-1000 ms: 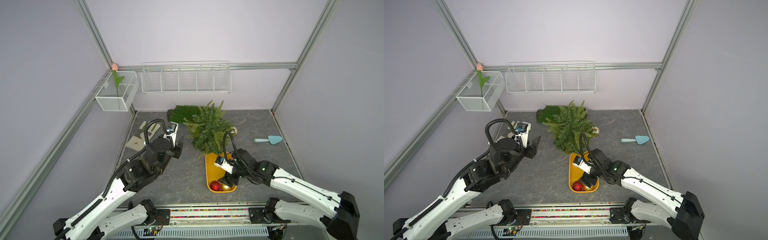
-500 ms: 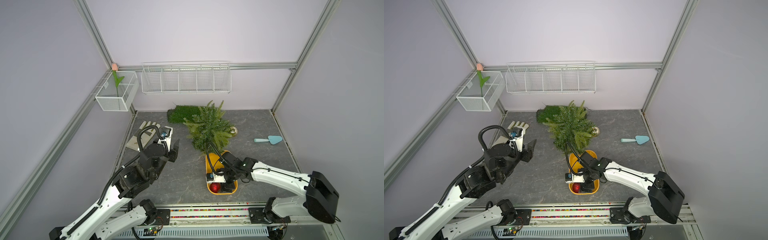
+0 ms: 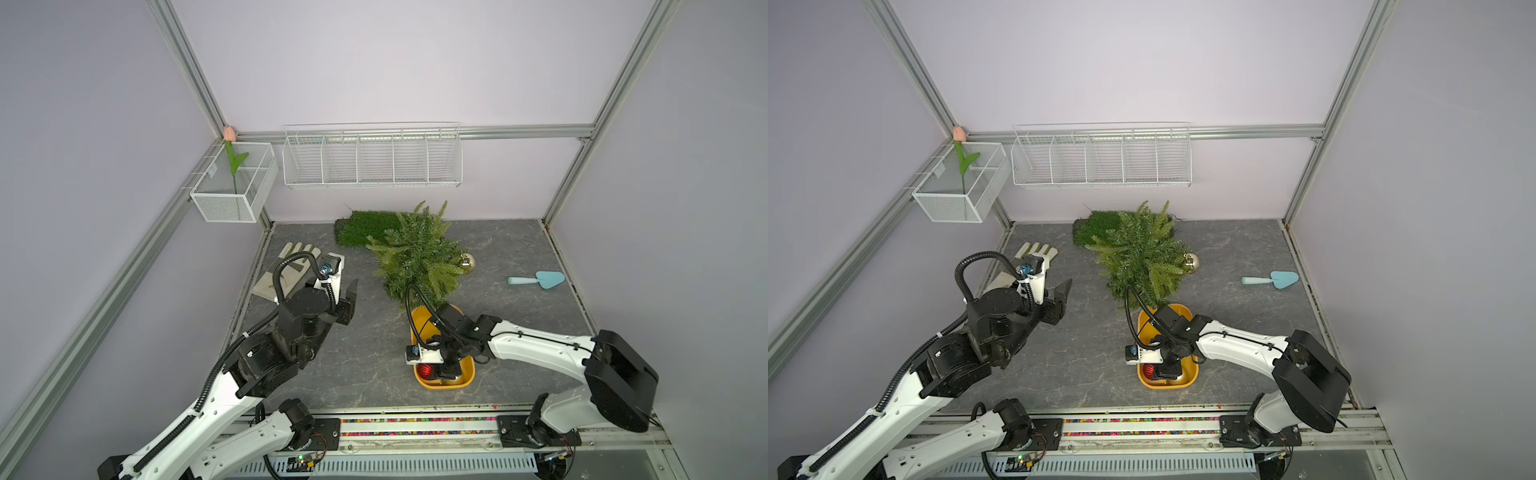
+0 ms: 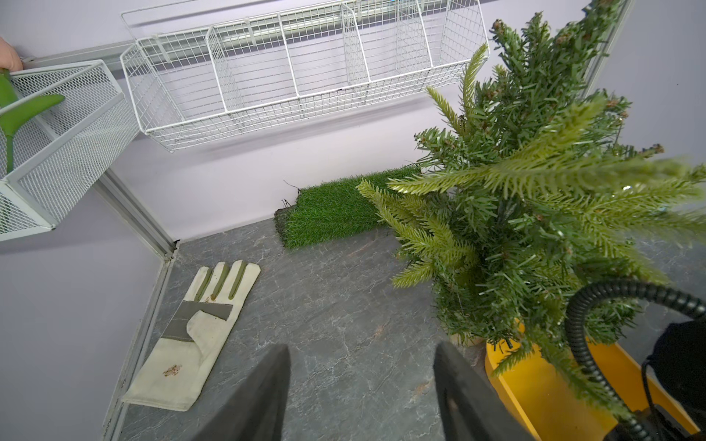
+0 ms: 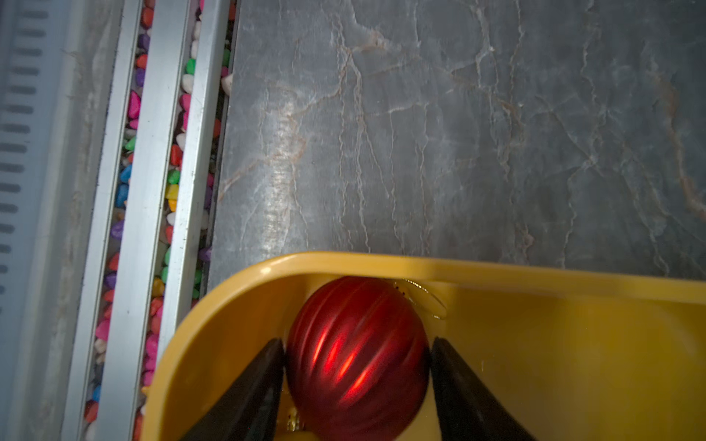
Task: Decorate the small christmas tree with ornaments
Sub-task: Pick up an ornament from the container.
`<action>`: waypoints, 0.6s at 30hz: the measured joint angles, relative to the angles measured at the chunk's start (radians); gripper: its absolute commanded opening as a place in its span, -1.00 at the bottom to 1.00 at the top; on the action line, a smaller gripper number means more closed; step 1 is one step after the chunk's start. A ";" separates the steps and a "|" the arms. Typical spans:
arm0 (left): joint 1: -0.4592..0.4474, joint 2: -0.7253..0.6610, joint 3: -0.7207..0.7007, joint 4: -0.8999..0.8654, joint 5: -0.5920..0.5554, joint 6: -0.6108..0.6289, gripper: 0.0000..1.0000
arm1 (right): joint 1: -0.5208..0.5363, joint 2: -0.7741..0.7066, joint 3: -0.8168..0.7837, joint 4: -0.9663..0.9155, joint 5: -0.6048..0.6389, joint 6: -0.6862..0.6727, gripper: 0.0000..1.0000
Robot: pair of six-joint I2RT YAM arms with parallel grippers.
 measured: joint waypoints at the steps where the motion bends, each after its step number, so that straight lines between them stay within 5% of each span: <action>1: 0.000 0.001 0.000 0.000 0.000 0.000 0.24 | 0.000 -0.019 -0.001 -0.003 0.000 0.004 0.22; 10: 0.000 0.003 0.000 0.001 0.000 0.007 0.24 | -0.013 -0.276 -0.006 -0.027 -0.009 0.061 0.38; 18: 0.000 0.009 0.000 0.003 0.008 0.008 0.24 | -0.014 -0.126 -0.025 -0.024 -0.008 0.080 0.52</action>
